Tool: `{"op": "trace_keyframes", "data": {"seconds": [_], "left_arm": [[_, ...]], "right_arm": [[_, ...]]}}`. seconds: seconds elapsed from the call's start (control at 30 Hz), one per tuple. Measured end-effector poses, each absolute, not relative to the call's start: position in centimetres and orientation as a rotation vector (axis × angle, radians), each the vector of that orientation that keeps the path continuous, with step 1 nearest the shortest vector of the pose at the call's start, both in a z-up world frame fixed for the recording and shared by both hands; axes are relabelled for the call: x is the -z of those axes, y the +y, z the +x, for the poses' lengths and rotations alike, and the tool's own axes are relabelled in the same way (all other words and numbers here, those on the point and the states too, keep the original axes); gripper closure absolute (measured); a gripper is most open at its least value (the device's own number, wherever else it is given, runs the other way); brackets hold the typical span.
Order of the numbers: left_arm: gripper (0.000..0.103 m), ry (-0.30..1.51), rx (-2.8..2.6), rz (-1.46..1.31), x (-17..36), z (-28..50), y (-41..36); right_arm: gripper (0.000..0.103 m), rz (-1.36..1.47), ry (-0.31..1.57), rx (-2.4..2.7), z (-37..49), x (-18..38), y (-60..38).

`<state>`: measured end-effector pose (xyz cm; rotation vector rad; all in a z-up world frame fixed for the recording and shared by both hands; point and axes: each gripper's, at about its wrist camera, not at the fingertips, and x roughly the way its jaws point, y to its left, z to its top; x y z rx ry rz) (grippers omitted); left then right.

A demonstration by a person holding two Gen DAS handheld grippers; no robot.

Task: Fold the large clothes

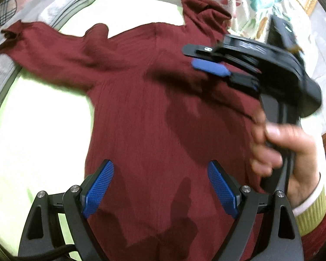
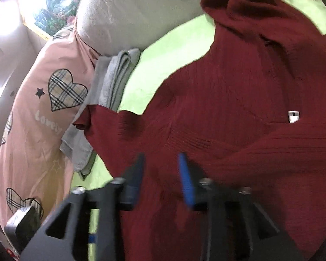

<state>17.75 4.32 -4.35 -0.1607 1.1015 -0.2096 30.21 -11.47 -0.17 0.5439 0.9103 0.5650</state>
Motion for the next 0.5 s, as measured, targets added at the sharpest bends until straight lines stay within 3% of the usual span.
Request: {"op": "trace_keyframes", "data": {"seconds": [0.37, 0.4, 0.5], "left_arm": [[0.016, 1.141, 0.350, -0.238, 4.9, 30.8, 4.7], [0.018, 1.152, 0.369, -0.240, 5.0, 31.7, 4.6], [0.044, 1.214, 0.409, -0.168, 6.3, 34.2, 3.4]], "right_arm": [[0.059, 0.580, 0.787, -0.327, 19.2, -3.6, -21.7], [0.059, 0.588, 0.790, -0.308, 18.4, -3.5, -22.4], [0.059, 0.613, 0.807, -0.247, 16.6, -3.1, -24.1]]}}
